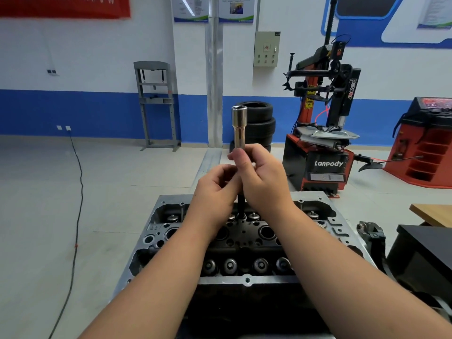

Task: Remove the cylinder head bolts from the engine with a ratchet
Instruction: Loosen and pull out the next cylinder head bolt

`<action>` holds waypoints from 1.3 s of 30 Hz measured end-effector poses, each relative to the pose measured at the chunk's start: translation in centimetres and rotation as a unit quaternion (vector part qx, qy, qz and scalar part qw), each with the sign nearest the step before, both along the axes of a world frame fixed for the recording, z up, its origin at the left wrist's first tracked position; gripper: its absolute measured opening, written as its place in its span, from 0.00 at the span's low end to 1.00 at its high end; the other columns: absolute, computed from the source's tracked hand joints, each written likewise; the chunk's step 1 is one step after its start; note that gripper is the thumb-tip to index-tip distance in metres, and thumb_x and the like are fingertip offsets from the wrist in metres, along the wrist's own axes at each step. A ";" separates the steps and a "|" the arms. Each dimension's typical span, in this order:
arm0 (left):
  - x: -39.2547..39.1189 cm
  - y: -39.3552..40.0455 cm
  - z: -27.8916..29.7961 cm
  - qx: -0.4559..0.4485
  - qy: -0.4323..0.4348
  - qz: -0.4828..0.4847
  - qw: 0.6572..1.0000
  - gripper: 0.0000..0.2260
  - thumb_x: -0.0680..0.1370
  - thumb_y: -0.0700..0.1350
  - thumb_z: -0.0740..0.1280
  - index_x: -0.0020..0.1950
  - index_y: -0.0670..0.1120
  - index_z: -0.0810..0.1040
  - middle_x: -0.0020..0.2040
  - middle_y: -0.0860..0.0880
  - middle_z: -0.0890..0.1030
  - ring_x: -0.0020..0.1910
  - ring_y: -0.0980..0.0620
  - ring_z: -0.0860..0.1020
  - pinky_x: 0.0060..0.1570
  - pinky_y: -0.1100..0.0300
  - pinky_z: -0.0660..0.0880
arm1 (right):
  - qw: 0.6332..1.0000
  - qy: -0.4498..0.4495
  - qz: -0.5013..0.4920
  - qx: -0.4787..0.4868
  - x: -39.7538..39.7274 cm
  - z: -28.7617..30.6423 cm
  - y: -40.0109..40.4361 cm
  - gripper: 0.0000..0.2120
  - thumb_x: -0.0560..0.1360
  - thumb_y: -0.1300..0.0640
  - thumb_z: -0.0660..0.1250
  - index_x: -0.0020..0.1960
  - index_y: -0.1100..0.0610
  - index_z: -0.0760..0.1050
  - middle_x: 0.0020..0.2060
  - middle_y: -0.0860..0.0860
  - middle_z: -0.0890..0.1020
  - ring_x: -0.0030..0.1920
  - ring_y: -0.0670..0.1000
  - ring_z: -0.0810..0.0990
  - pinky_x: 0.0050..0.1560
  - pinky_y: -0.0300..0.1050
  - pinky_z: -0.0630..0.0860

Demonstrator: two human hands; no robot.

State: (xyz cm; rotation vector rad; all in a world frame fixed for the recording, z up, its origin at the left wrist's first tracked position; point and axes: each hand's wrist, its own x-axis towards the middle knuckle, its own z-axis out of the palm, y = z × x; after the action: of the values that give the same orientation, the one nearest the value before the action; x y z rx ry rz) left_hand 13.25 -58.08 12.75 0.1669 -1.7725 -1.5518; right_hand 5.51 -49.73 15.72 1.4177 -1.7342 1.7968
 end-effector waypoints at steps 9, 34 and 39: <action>0.3 0.0 0.1 -0.038 -0.006 0.009 0.999 0.07 0.76 0.56 0.71 0.51 0.56 0.83 0.42 0.54 0.86 0.38 0.58 0.82 0.39 0.61 0.80 | 1.000 -0.005 0.020 0.000 0.1 0.0 0.0 0.08 0.79 0.48 0.66 0.51 0.52 0.74 0.37 0.41 0.79 0.39 0.43 0.78 0.41 0.36 0.74; 0.2 0.1 0.1 -0.034 -0.005 -0.004 0.999 0.05 0.78 0.55 0.70 0.51 0.57 0.84 0.45 0.52 0.87 0.42 0.56 0.84 0.42 0.59 0.81 | 1.000 -0.004 0.018 -0.013 0.4 0.2 0.1 0.05 0.80 0.48 0.64 0.52 0.47 0.75 0.42 0.40 0.81 0.44 0.42 0.80 0.44 0.34 0.75; 0.0 0.3 0.2 -0.021 -0.001 -0.010 1.000 0.10 0.75 0.62 0.69 0.51 0.60 0.83 0.46 0.51 0.87 0.44 0.53 0.85 0.47 0.54 0.83 | 1.000 0.004 0.000 -0.020 0.2 0.0 0.1 0.08 0.81 0.50 0.64 0.50 0.53 0.78 0.40 0.43 0.82 0.42 0.45 0.82 0.42 0.41 0.78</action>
State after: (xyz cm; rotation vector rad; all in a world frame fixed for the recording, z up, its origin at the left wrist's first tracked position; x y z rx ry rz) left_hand 13.27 -57.80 12.90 0.1310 -1.8114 -1.5268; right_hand 5.71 -49.68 15.73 1.4077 -1.6859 1.8134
